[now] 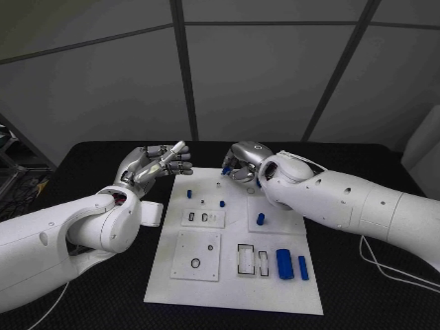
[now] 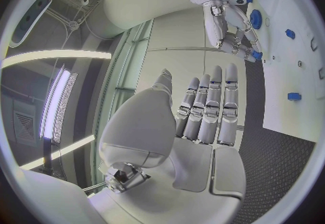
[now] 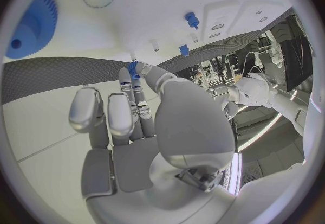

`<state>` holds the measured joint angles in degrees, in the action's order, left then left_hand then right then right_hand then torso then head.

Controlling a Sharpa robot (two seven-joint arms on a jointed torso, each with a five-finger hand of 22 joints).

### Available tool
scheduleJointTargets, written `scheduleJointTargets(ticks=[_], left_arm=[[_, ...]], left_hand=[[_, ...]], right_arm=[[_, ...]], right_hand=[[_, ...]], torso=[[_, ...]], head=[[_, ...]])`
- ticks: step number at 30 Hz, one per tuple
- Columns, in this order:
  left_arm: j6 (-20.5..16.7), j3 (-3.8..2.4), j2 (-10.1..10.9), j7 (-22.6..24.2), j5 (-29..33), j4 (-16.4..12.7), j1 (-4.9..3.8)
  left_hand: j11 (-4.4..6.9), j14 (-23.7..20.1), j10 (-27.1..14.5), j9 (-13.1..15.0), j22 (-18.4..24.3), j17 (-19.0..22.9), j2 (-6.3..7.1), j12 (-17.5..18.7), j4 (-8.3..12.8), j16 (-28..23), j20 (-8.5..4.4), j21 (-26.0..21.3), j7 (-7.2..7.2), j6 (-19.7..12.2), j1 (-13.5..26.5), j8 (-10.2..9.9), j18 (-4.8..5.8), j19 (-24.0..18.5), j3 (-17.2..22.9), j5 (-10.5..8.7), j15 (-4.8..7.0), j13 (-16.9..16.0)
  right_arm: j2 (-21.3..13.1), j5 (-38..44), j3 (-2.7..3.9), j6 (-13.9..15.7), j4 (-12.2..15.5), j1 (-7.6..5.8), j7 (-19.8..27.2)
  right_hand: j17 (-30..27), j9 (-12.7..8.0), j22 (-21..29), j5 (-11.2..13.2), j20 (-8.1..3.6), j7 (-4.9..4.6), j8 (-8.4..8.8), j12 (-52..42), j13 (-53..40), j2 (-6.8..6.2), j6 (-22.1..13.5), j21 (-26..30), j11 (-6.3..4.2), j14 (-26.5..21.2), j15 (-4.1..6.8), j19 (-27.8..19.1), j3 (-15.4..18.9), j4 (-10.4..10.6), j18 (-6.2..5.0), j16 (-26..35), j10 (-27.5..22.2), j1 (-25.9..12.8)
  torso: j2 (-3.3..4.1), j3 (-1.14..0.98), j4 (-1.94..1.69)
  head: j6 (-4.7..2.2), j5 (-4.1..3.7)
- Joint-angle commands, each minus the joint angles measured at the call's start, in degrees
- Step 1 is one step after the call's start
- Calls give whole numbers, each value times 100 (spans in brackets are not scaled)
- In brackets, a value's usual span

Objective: Assemble the parts on the task board

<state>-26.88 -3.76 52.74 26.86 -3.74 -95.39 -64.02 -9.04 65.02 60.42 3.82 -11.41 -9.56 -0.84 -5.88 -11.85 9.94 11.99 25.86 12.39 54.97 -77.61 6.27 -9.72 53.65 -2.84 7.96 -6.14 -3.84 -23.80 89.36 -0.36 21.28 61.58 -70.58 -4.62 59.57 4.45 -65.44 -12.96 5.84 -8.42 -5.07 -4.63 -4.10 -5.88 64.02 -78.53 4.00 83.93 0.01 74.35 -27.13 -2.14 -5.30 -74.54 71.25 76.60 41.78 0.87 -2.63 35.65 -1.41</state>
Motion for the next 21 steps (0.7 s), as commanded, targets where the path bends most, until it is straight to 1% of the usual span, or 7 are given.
scheduleJointTargets(ticks=[1, 8, 13, 14, 21], left_arm=[[76, -5, -18, 14, -40, 3, -10], [85, -5, -36, 10, -40, 5, -11], [88, -6, -42, 6, -40, 4, -14], [90, -6, -43, 5, -40, 4, -15], [90, -6, -42, -1, -40, 13, -18]], left_hand=[[-44, -3, -7, -8, -7, -6, -20, 34, 15, -22, 15, 38, 38, 11, -21, -25, -61, 21, -21, -23, -18, 9], [-44, -3, -7, -8, -7, -6, -20, 34, 15, -22, 15, 38, 38, 11, -21, -25, -61, 21, -21, -23, -18, 9], [-44, -3, -7, -8, -7, -6, -20, 34, 15, -22, 15, 38, 38, 11, -21, -25, -61, 21, -21, -23, -18, 9], [-44, -3, -7, -8, -7, -6, -20, 34, 15, -22, 15, 38, 38, 11, -21, -25, -61, 21, -21, -23, -18, 9], [-46, -3, -2, -6, -7, -12, -27, 40, 14, -34, 17, 40, 40, 17, -16, -30, -61, 15, -25, -23, -21, 6]], right_arm=[[73, -51, 3, 3, -100, -16, 94], [187, -54, 2, -140, -257, -16, 112], [243, -51, 1, -239, -331, -16, 82], [263, -36, 1, -281, -354, -16, 51], [305, 38, 0, -484, -425, -16, -95]], right_hand=[[3, -8, -6, 7, 5, 1, 0, 30, 9, -36, 17, -33, 29, 166, 34, 20, -7, 36, 29, -16, 27, -31], [10, -10, -8, 13, 7, 0, 5, 35, 11, -36, 13, -36, 30, 166, 32, 19, -8, 41, 30, -22, 24, -36], [14, -12, -8, 17, 7, -1, 9, 38, 11, -36, 9, -37, 31, 166, 32, 17, -10, 44, 29, -26, 21, -38], [14, -12, -8, 17, 7, -1, 9, 38, 11, -36, 9, -37, 31, 166, 32, 17, -10, 44, 29, -26, 21, -38], [6, -18, -5, 30, 13, -7, 25, 54, 14, -51, -4, -39, 39, 163, 25, 6, -2, 70, 28, -33, 10, -74]], torso=[[15, 8, -22], [13, 3, -8], [14, 5, -8], [18, 4, -8], [16, 3, -6]], head=[[5, -2], [21, 17], [32, 16], [36, 28], [50, 38]])
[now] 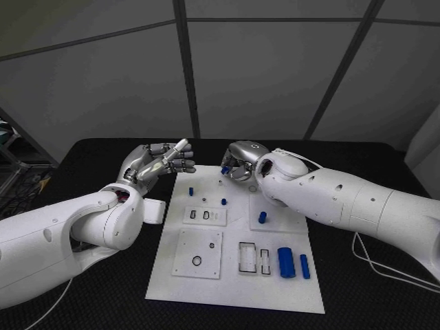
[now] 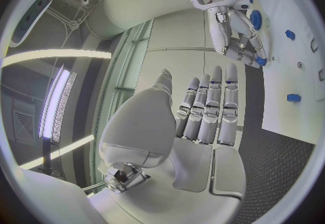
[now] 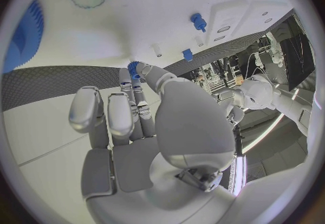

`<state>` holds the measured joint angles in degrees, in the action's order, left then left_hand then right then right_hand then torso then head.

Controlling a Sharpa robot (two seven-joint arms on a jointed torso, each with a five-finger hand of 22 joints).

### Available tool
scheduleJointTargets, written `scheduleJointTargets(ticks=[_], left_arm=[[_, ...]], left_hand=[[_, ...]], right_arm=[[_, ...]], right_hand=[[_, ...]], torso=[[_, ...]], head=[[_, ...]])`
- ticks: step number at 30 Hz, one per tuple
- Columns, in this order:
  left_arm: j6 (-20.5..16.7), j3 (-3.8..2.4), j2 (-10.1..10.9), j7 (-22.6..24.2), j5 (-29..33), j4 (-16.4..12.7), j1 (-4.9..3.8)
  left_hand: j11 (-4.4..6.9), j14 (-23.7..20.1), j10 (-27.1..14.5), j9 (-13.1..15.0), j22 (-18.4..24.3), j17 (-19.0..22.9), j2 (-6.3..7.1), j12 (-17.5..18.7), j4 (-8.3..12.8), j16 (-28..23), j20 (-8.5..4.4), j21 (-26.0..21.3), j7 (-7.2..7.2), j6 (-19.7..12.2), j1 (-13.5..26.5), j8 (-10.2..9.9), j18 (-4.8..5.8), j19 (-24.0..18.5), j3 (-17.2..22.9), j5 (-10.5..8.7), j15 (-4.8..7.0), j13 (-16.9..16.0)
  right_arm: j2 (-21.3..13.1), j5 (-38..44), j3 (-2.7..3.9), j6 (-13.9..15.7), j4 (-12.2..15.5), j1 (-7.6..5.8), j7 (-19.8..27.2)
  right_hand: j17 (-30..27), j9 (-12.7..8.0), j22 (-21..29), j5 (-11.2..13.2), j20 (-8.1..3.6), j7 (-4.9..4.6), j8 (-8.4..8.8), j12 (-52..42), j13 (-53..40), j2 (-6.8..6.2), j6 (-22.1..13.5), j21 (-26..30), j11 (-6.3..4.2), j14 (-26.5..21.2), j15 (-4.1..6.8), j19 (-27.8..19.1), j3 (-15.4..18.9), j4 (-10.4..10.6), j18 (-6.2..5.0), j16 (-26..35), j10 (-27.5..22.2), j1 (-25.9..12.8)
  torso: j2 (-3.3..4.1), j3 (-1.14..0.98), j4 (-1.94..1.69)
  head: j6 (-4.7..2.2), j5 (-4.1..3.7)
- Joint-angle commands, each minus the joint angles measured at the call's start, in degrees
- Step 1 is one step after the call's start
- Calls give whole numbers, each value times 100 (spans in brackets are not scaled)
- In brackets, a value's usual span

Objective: Assemble the parts on the task board

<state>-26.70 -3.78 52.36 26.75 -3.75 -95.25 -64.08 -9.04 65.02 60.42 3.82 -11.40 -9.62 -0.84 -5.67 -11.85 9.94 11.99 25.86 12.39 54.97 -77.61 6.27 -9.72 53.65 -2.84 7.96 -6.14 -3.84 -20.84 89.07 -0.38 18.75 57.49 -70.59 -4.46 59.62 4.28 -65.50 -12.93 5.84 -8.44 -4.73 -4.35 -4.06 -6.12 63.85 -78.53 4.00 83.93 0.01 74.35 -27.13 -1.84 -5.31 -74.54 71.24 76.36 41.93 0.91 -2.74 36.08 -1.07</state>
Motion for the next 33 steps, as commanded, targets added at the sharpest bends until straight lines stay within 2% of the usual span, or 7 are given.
scheduleJointTargets(ticks=[1, 8, 12, 20, 24, 28, 33], left_arm=[[73, -5, -3, 11, -40, 0, -11], [74, -5, -1, 9, -40, 4, -13], [76, -5, -6, 4, -40, 12, -14], [85, -5, -19, -9, -39, 36, -16], [90, -5, -23, -17, -39, 45, -16], [97, -5, -14, -18, -39, 46, -16], [108, -4, 19, -14, -39, 39, -16]], left_hand=[[-46, -3, -2, -7, -8, -5, -27, 20, 14, -34, 17, 40, 40, 17, -16, -30, -61, 15, -25, -23, -21, 7], [-46, -3, -2, -7, -8, -5, -27, 20, 14, -34, 17, 40, 40, 17, -16, -30, -61, 15, -25, -23, -21, 7], [-47, -6, -1, -6, -8, -7, -28, 23, 14, -40, 18, 40, 42, 18, -14, -33, -60, 11, -28, -23, -22, 6], [-53, -15, -2, -6, -8, -11, -33, 34, 10, -59, 23, 39, 49, 18, -3, -43, -58, 0, -37, -25, -28, 5], [-53, -16, -2, -6, -8, -12, -32, 35, 10, -60, 23, 39, 50, 17, -3, -43, -58, -1, -37, -25, -28, 5], [-57, -20, -5, -6, -8, -16, -31, 43, 7, -72, 26, 39, 54, 14, 6, -52, -57, -8, -47, -26, -32, 5], [-57, -21, -6, -6, -8, -16, -31, 45, 7, -74, 26, 39, 54, 14, 7, -54, -57, -10, -48, -26, -33, 5]], right_arm=[[12, 74, 2, -245, -23, -15, -125], [44, 100, 2, -217, -77, -15, -203], [76, 78, 2, -171, -115, -16, -146], [115, 37, 2, -90, -147, -16, -56], [64, 19, 2, -32, -87, -16, -38], [-154, -15, 2, 122, 182, -14, -34], [-761, -271, 4, 399, 872, -12, -36]], right_hand=[[2, -1, 1, 28, 13, -4, -9, 27, 9, -28, 13, -39, 39, 163, 25, 7, -2, 39, 29, -33, 10, -50], [-86, -24, 65, 29, 28, -31, 49, 73, 24, -68, -67, -14, 67, 135, 1, -54, -2, 69, 15, -1, -83, -90], [-284, -56, 250, 48, 76, -103, 124, 92, 45, -136, -268, 74, 149, 76, -76, -204, -19, 113, -21, 98, -386, -143], [-603, -64, 534, 111, 141, -111, 127, 70, 44, -249, -805, 216, 210, -7, -126, -420, 12, 150, -85, 256, -792, -174], [-742, -58, 660, 108, 151, -115, 123, 62, 44, -265, -896, 285, 225, -39, -136, -507, 45, 149, -111, 335, -903, -161], [-771, -51, 682, 75, 154, -120, 109, 47, 40, -263, -886, 298, 227, -45, -137, -520, 54, 153, -115, 352, -904, -159], [-712, -14, 628, -54, 151, -138, 36, -125, -4, -242, -709, 274, 194, -17, -112, -469, 63, 190, -105, 312, -624, -157]], torso=[[-1, 0, 8], [5, 0, 12], [5, 1, 10], [8, 3, 17], [10, 2, 20], [4, -3, 24], [0, -3, 39]], head=[[8, 6], [9, 15], [4, 16], [-12, 7], [-15, 15], [-8, 21], [-29, 17]])
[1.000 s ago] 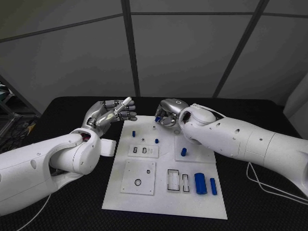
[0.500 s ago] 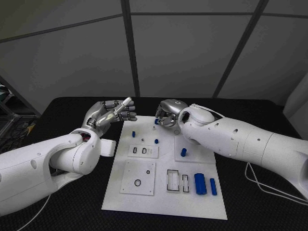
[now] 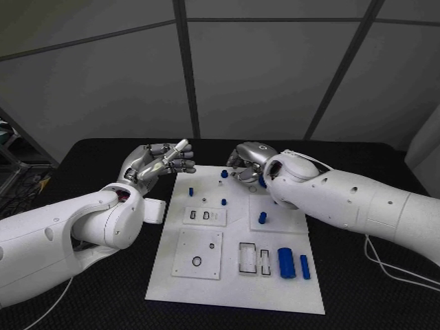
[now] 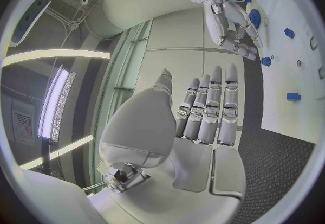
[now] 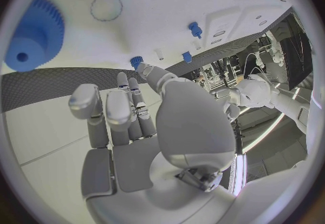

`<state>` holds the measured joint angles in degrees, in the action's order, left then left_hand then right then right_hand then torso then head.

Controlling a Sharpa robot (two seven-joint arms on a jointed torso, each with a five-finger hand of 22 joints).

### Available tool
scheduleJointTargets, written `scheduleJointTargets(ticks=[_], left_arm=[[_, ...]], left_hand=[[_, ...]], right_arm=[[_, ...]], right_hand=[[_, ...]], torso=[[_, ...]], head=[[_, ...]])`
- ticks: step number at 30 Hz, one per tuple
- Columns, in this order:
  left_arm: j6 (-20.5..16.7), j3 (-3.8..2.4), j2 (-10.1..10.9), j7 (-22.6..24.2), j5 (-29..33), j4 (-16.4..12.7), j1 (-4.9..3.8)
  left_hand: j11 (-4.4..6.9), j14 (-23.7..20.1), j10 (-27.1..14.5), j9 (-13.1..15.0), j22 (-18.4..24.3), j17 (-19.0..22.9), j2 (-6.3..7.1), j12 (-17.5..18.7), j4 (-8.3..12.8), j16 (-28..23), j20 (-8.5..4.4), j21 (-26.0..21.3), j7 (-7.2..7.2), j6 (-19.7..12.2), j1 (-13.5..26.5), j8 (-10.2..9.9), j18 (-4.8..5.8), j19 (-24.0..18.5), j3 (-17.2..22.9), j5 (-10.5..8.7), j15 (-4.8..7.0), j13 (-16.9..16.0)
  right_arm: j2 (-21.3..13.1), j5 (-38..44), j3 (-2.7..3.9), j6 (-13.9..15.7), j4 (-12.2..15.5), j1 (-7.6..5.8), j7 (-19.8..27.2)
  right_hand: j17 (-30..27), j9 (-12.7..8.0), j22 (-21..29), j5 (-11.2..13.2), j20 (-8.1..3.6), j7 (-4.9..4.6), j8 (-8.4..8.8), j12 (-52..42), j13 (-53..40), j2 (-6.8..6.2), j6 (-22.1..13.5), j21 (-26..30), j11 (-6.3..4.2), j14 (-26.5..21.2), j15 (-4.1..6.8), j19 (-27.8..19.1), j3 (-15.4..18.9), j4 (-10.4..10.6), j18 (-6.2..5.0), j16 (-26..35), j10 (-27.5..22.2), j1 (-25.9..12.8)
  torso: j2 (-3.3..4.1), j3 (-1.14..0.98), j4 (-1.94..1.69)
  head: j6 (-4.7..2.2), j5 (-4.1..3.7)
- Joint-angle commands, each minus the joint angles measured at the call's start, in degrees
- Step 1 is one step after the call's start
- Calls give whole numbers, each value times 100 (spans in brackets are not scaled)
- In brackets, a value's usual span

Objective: Assemble the parts on the task board

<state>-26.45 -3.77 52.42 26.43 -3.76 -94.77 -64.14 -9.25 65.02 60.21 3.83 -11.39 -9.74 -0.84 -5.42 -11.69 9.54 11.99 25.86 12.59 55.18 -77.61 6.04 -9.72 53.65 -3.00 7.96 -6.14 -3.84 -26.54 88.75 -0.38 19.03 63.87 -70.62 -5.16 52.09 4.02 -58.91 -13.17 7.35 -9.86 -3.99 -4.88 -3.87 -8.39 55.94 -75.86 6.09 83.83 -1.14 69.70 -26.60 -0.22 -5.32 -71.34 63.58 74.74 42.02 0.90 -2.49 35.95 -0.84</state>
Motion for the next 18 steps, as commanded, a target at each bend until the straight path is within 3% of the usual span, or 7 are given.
scheduleJointTargets(ticks=[1, 3, 6, 7, 8, 13, 18], left_arm=[[85, -5, 19, 20, -38, -9, -10], [89, -4, 26, 25, -38, -10, -10], [100, -4, 35, 30, -38, -4, -9], [104, -3, 32, 32, -38, 5, -8], [105, -3, 28, 33, -38, 12, -8], [84, -2, 11, 28, -38, 30, -5], [78, 0, -17, 19, -37, 54, -2]], left_hand=[[-36, -21, 16, -6, -9, -5, -31, 21, -10, -34, 26, 40, 33, -7, 8, -31, -57, -11, -33, -26, -33, 5], [-36, -21, 17, -6, -9, -6, -32, 21, -10, -35, 27, 40, 32, -6, 8, -32, -57, -12, -33, -25, -33, 5], [-33, -21, 20, -5, -9, -9, -35, 23, -9, -40, 27, 40, 21, 0, 7, -32, -58, -15, -34, -25, -33, 4], [-29, -19, 23, -3, -9, -12, -38, 25, -8, -44, 28, 41, 14, 6, 6, -32, -58, -18, -35, -24, -33, 3], [-28, -19, 24, -3, -9, -13, -39, 26, -7, -45, 28, 41, 12, 7, 6, -32, -58, -19, -35, -24, -32, 3], [-22, -15, 31, -1, -10, -17, -46, 28, -6, -51, 28, 42, 1, 16, 5, -33, -60, -23, -36, -22, -30, 1], [-21, -15, 33, -1, -10, -18, -47, 28, -6, -52, 29, 43, 1, 18, 5, -33, -60, -24, -36, -22, -29, 1]], right_arm=[[-355, -361, 5, 426, 407, -9, 23], [-554, -527, 5, 469, 611, -10, -7], [-1002, -883, 5, 431, 1054, -10, -139], [-1208, -1048, 5, 337, 1236, -11, -220], [-1326, -1137, 5, 259, 1326, -12, -264], [-1719, -1246, 4, -126, 1520, -21, -438], [-1814, -1243, 4, -404, 1446, -32, -563]], right_hand=[[83, 23, -64, -38, -10, 8, -67, -171, -58, -13, 148, -10, -48, 7, 24, 21, 17, 39, -100, -35, 327, 3], [181, 39, -158, -33, -43, 48, -111, -440, -178, -26, 244, -57, -148, 35, 89, 90, 55, 29, -86, -94, 805, 23], [569, 60, -505, -30, -244, 225, -212, -1289, -716, -239, 382, -230, -410, 133, 309, 346, 369, 46, -13, -322, 1719, -53], [809, 49, -634, -29, -273, 246, -200, -1560, -926, -279, 338, -292, -417, 179, 322, 435, 467, 88, 17, -450, 1870, -118], [1143, 39, -777, -124, -310, 290, -203, -2800, -2199, -314, 281, -364, -432, 246, 359, 537, 615, 127, 51, -642, 1978, -136], [1878, 36, -1019, -257, -262, 218, -345, -6267, -5886, -115, -57, -481, -321, 296, 224, 669, 1293, 463, 87, -1064, 1464, 17], [2348, 7, -1224, -219, -189, 132, -361, -6822, -6528, -136, -315, -582, -269, 370, 196, 788, 1580, 658, 135, -1286, 1623, 85]], torso=[[-10, 0, 17], [-14, 0, 22], [-26, -12, 77], [-28, -19, 96], [-28, -24, 107], [-42, -46, 138], [-37, -60, 151]], head=[[-25, -14], [-31, -17], [-51, 8], [-58, 13], [-66, 8], [-83, 18], [-100, -21]])
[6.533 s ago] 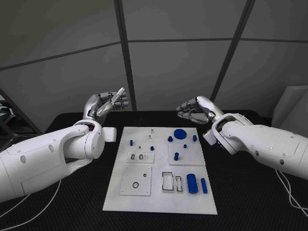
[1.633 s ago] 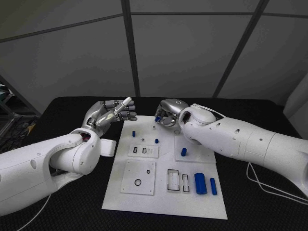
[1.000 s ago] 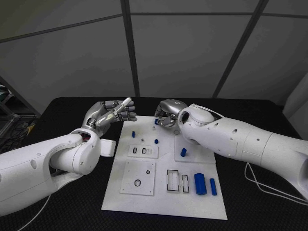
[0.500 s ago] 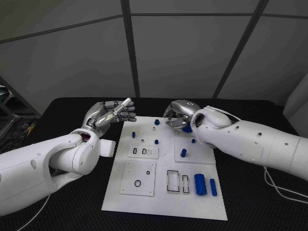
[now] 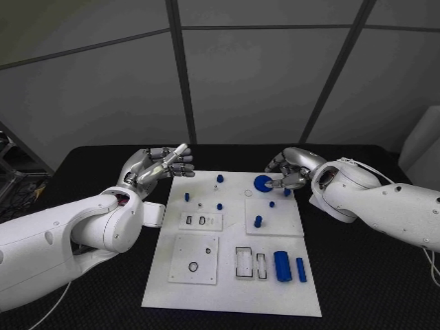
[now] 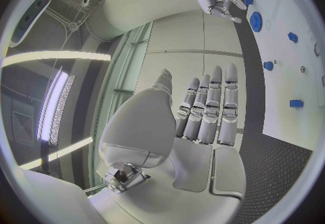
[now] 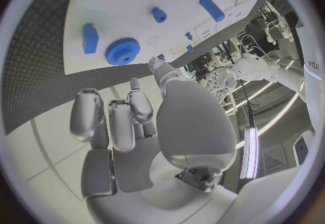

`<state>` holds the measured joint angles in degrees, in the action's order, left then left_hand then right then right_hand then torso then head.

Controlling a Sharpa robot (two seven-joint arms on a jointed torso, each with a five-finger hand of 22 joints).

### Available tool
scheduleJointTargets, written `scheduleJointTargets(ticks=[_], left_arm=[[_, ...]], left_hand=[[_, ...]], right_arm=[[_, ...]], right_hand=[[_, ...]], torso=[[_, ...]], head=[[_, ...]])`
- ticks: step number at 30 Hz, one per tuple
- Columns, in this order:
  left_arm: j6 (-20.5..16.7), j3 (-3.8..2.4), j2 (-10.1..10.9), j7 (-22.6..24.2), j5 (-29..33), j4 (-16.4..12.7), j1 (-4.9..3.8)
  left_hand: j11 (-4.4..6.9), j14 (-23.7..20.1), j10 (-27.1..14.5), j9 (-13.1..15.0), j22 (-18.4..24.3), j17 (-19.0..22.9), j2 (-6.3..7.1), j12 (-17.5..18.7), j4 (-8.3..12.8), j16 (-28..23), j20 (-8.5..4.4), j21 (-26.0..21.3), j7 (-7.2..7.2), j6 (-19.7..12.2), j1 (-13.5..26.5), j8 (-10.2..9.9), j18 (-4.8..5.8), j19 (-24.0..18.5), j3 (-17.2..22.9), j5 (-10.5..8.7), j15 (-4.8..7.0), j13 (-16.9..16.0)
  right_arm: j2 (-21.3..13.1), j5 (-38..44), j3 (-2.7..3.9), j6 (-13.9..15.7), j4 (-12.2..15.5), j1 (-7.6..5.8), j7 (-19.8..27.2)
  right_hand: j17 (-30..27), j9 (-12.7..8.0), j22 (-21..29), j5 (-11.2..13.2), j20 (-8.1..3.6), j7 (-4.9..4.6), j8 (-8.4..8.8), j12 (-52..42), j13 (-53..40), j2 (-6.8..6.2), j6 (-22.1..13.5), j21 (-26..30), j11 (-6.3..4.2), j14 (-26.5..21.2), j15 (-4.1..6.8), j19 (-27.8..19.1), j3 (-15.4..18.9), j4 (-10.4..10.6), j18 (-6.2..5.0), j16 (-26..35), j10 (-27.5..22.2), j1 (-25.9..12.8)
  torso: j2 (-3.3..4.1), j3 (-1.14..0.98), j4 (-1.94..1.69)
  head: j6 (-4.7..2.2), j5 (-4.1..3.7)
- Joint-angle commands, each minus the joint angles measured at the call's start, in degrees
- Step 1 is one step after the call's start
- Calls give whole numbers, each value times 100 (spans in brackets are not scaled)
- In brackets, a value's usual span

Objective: Assemble the parts on the task board

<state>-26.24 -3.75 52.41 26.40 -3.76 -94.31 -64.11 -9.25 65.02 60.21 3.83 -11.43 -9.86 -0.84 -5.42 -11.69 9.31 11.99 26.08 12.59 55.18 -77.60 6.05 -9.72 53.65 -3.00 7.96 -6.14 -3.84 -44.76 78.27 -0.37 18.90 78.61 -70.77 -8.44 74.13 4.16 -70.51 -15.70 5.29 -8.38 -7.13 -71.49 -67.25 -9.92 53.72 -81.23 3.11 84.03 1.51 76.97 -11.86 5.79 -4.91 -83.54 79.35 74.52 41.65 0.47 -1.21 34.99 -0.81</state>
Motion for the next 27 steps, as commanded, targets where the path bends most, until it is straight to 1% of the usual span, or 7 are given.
scheduleJointTargets(ticks=[1, 2, 8, 11, 14, 21, 27], left_arm=[[56, -2, -24, 23, -36, 13, -4], [56, -2, -31, 22, -36, 18, -3], [63, -2, -62, 17, -36, 38, -1], [66, -2, -69, 14, -36, 48, 0], [70, -1, -76, 13, -36, 60, 1], [77, -1, -87, 12, -36, 69, 1], [76, -1, -85, 4, -36, 79, 1]], left_hand=[[-21, -15, 33, -1, -5, -6, -48, 28, -6, -30, 29, 20, 1, 18, 4, -33, -60, -24, -37, -22, -29, 1], [-21, -15, 33, -1, -5, -6, -48, 28, -6, -30, 29, 20, 1, 18, 4, -33, -60, -24, -37, -22, -29, 1], [-21, -15, 33, -1, -5, -6, -48, 28, -6, -30, 29, 20, 1, 18, 4, -33, -60, -24, -37, -22, -29, 1], [-21, -15, 33, -1, -5, -6, -48, 28, -6, -30, 29, 20, 1, 18, 4, -33, -60, -24, -37, -22, -29, 1], [-21, -15, 33, -1, -5, -6, -48, 28, -6, -30, 29, 20, 1, 18, 4, -33, -60, -24, -37, -22, -29, 1], [-21, -15, 33, -1, -5, -6, -48, 28, -6, -30, 29, 20, 1, 18, 4, -33, -60, -24, -37, -22, -29, 1], [-18, -13, 41, 0, -6, -11, -52, 30, -6, -38, 29, 22, -3, 26, 7, -35, -61, -28, -41, -22, -27, 0]], right_arm=[[22, -195, 2, -456, -74, -19, -259], [42, -194, 2, -506, -114, -20, -279], [189, -221, 3, -667, -332, -22, -369], [276, -242, 3, -694, -451, -22, -405], [388, -256, 3, -725, -600, -23, -447], [548, -264, 3, -667, -798, -22, -545], [606, -263, 3, -608, -843, -22, -579]], right_hand=[[210, -9, -104, 37, 31, -28, -63, -238, -284, 29, -141, -66, 44, 357, -82, 82, 170, 109, 100, -100, 61, 150], [252, -10, -133, 40, 42, -38, -74, -281, -339, 35, -172, -80, 52, 362, -89, 98, 213, 147, 106, -120, 69, 179], [556, -13, -348, 29, 78, -71, -124, -585, -712, 93, -313, -186, 89, 409, -129, 227, 364, 342, 147, -257, 211, 296], [585, -12, -372, 12, 84, -75, -138, -619, -754, 112, -323, -198, 94, 413, -133, 240, 376, 373, 151, -270, 227, 309], [614, -11, -397, -2, 89, -80, -153, -643, -785, 137, -333, -211, 99, 417, -139, 254, 386, 409, 156, -284, 236, 316], [676, -8, -438, -7, 101, -89, -187, -705, -863, 190, -350, -233, 110, 426, -150, 276, 412, 494, 163, -312, 263, 303], [713, -6, -467, -4, 109, -96, -212, -720, -882, 206, -354, -247, 117, 431, -158, 291, 436, 550, 168, -329, 265, 282]], torso=[[7, -9, 13], [11, -3, 6], [11, 3, -14], [10, 11, -10], [11, 12, -12], [7, 13, -15], [5, 11, -5]], head=[[-11, -37], [-12, -43], [13, -73], [22, -67], [41, -62], [65, -65], [85, -49]])
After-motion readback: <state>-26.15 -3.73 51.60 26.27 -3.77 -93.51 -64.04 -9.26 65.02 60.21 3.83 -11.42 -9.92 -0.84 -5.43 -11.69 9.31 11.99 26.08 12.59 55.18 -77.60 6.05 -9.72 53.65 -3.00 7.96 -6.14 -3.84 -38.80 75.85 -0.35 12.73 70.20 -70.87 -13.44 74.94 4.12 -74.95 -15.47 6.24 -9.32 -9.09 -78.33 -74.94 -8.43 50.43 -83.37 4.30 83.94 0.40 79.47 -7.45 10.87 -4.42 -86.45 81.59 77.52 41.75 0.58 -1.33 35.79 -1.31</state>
